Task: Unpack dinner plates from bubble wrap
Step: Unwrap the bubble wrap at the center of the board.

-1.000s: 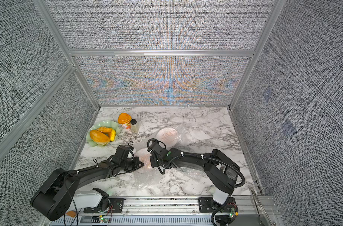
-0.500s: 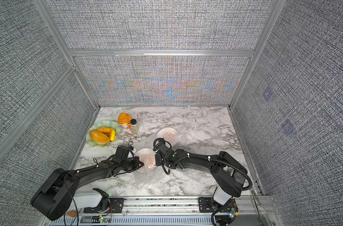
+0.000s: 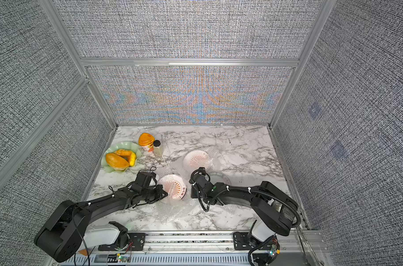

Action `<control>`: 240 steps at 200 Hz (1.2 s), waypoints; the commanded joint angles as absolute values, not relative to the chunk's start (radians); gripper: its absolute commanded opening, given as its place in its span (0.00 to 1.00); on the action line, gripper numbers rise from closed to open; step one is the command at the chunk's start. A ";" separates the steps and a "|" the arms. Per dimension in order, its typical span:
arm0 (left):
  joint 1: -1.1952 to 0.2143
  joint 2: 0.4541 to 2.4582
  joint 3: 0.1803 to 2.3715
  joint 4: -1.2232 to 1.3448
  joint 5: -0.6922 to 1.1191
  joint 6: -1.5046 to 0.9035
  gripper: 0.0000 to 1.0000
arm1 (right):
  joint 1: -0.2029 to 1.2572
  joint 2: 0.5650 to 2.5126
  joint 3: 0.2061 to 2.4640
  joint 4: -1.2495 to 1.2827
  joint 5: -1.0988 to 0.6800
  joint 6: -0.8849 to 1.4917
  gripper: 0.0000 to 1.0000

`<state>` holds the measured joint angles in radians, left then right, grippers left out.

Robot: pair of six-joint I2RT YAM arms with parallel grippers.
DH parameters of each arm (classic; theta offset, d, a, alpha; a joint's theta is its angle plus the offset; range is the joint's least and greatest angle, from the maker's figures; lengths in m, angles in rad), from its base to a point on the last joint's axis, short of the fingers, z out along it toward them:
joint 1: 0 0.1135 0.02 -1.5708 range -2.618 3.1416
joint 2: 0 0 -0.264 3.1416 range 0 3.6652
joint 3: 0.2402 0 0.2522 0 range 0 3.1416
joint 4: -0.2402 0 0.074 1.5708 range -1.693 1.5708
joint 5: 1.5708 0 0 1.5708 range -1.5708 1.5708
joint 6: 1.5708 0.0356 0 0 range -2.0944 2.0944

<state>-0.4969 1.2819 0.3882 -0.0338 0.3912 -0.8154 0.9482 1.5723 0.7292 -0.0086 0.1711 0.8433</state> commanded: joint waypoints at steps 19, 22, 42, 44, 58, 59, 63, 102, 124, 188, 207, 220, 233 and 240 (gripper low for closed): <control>-0.498 1.274 0.388 -0.140 0.361 -0.796 0.00 | 0.938 1.602 0.691 0.108 0.130 0.928 0.00; -0.497 1.271 0.387 -0.138 0.364 -0.797 0.00 | 0.936 1.601 0.685 0.113 0.132 0.934 0.00; -0.496 1.240 0.386 -0.130 0.377 -0.801 0.00 | 0.934 1.557 0.646 0.119 0.168 0.960 0.01; -0.497 1.239 0.386 -0.132 0.379 -0.800 0.00 | 0.935 1.552 0.643 0.120 0.169 0.958 0.02; -0.497 1.226 0.397 -0.138 0.383 -0.791 0.01 | 0.934 1.513 0.646 0.100 0.182 0.928 0.10; -0.497 1.225 0.398 -0.138 0.384 -0.791 0.01 | 0.935 1.511 0.647 0.096 0.183 0.924 0.11; -0.497 1.224 0.401 -0.139 0.388 -0.789 0.01 | 0.934 1.502 0.655 0.081 0.186 0.913 0.13; -0.497 1.197 0.455 -0.143 0.447 -0.772 0.11 | 0.936 1.402 0.745 -0.066 0.198 0.812 0.32; -0.498 1.149 0.509 -0.202 0.448 -0.753 0.24 | 0.936 1.342 0.777 -0.152 0.225 0.786 0.40; -0.517 1.073 0.604 -0.378 0.373 -0.669 0.50 | 0.934 1.325 0.780 -0.188 0.162 0.741 0.74; -0.544 1.081 0.609 -0.360 0.388 -0.660 0.50 | 0.934 1.361 0.784 -0.167 0.126 0.742 0.74; -0.581 1.105 0.613 -0.334 0.394 -0.670 0.49 | 0.934 1.380 0.779 -0.147 0.114 0.745 0.74; -0.624 1.142 0.609 -0.293 0.399 -0.691 0.48 | 0.933 1.393 0.781 -0.140 0.114 0.749 0.74; -0.642 1.171 0.606 -0.269 0.400 -0.704 0.48 | 0.930 1.398 0.781 -0.139 0.112 0.749 0.74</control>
